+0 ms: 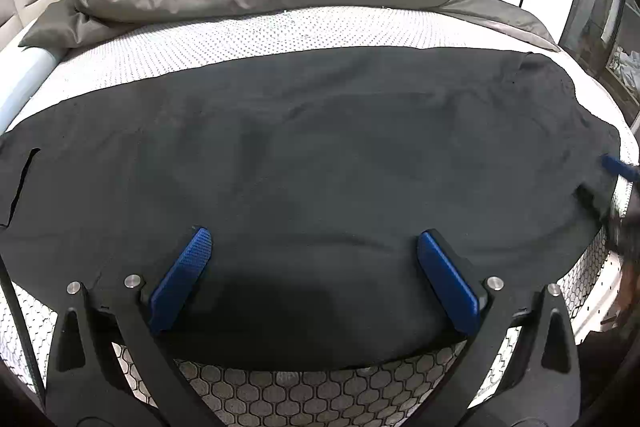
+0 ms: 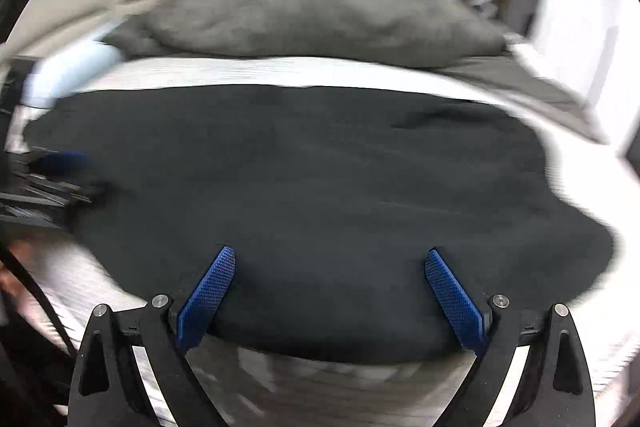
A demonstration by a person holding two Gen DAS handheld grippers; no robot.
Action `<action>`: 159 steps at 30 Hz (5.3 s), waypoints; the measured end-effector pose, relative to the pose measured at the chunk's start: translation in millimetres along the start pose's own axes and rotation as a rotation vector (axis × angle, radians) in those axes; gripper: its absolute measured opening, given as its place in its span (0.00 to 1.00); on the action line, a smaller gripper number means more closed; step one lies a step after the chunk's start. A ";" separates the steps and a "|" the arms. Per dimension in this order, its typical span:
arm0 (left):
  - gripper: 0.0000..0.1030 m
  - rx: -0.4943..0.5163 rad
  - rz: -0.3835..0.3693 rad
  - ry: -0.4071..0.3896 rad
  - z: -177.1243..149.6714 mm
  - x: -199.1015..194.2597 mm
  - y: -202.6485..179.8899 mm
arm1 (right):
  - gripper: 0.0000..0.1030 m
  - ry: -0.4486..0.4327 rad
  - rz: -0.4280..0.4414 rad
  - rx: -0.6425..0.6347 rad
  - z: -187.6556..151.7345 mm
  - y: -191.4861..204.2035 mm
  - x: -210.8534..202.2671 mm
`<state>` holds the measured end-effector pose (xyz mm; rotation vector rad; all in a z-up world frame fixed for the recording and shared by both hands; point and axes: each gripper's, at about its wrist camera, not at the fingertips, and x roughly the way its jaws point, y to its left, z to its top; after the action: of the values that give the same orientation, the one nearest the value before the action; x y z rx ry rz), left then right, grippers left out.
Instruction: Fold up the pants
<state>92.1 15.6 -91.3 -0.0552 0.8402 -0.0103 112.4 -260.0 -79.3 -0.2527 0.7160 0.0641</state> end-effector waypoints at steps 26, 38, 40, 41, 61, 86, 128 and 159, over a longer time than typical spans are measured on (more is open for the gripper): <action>1.00 0.025 0.109 0.044 39.5 16.1 63.8 | 0.97 0.094 0.268 -0.199 65.8 87.9 58.1; 0.99 -0.276 0.337 0.074 43.3 4.3 175.4 | 0.97 0.111 0.003 0.017 50.2 -51.9 70.0; 0.99 -0.268 0.296 0.056 47.8 -3.1 164.0 | 0.97 0.088 -0.010 -0.038 56.2 -32.4 61.8; 0.99 -0.253 0.253 0.046 51.5 -5.5 154.9 | 0.97 0.061 0.036 -0.049 58.2 -19.4 53.6; 1.00 -0.215 0.279 0.196 94.0 57.9 139.9 | 0.96 0.206 -0.113 0.007 93.8 1.1 116.3; 1.00 -0.315 0.402 0.158 81.6 42.2 177.3 | 0.50 0.221 0.022 -0.136 166.1 71.0 161.8; 0.99 -0.053 0.094 0.153 26.8 -7.8 32.8 | 0.97 0.151 0.063 -0.049 25.2 48.3 21.9; 1.00 0.099 -0.016 0.110 34.9 20.6 -40.6 | 0.81 -0.038 0.476 1.015 -73.1 -206.6 -12.4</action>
<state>132.3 -24.1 -81.3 0.0320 0.9483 -0.0701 86.0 -477.9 -81.4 0.8899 0.6801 0.1483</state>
